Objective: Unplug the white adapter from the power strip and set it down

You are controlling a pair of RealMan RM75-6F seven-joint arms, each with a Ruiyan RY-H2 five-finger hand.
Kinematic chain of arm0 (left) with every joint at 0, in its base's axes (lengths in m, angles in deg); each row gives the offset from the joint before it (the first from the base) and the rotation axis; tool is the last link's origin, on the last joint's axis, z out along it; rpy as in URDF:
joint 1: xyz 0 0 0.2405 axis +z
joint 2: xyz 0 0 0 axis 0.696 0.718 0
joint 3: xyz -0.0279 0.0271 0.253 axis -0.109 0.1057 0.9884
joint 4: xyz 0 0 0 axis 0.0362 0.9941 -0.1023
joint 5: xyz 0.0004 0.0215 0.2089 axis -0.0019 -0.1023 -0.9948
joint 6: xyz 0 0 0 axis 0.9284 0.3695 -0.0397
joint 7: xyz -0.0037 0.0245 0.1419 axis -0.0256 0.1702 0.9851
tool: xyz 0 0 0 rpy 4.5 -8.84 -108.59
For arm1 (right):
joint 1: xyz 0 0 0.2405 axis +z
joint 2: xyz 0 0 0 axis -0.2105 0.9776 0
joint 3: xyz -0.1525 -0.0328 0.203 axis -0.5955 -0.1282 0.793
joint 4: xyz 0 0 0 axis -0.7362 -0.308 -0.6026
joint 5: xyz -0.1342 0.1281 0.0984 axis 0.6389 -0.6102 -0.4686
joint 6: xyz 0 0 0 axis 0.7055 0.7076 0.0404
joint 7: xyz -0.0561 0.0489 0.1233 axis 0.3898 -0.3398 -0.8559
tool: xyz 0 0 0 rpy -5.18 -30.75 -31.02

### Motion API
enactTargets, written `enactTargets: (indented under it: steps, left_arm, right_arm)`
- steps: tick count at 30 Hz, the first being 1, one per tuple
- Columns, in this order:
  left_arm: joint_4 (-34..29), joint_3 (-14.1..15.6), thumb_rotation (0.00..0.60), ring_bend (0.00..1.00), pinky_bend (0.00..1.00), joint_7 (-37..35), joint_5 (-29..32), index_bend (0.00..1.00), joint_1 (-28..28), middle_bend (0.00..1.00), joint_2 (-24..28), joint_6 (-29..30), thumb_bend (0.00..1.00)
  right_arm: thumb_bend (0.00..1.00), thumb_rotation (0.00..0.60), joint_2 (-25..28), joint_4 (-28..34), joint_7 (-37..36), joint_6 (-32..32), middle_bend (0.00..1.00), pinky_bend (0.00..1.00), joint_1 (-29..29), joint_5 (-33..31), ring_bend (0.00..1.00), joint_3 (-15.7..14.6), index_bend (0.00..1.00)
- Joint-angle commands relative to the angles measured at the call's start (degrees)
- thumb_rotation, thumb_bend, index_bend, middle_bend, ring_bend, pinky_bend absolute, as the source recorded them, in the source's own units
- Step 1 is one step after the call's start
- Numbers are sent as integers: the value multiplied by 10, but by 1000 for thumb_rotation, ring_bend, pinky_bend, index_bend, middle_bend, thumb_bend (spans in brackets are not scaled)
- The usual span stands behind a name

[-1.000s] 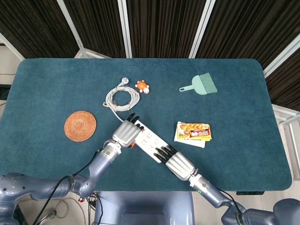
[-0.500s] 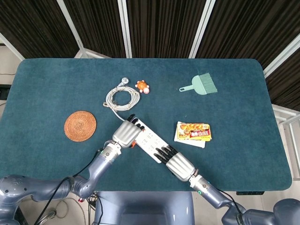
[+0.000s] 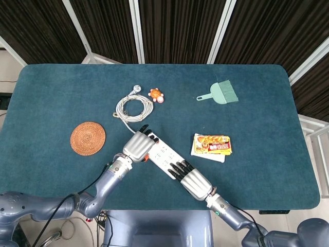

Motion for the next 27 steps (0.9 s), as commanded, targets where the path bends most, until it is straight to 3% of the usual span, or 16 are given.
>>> enactTargets:
  steps: [1, 18, 27]
  left_arm:
    - [-4, -3, 600, 238, 132, 1, 1, 650, -1, 663, 2, 0, 401]
    - [-59, -33, 600, 238, 132, -2, -16, 647, -1, 653, 41, 29, 401]
    - [-75, -17, 600, 238, 130, -8, -15, 597, 28, 631, 79, 50, 397]
  right_arm:
    - [890, 600, -3, 1, 2, 0, 129, 213, 0, 1, 147, -1, 138]
    - [889, 600, 4, 25, 26, 28, 129, 213, -6, 6, 147, 9, 138]
    - [889, 600, 47, 79, 51, 114, 129, 162, -12, 19, 147, 61, 138]
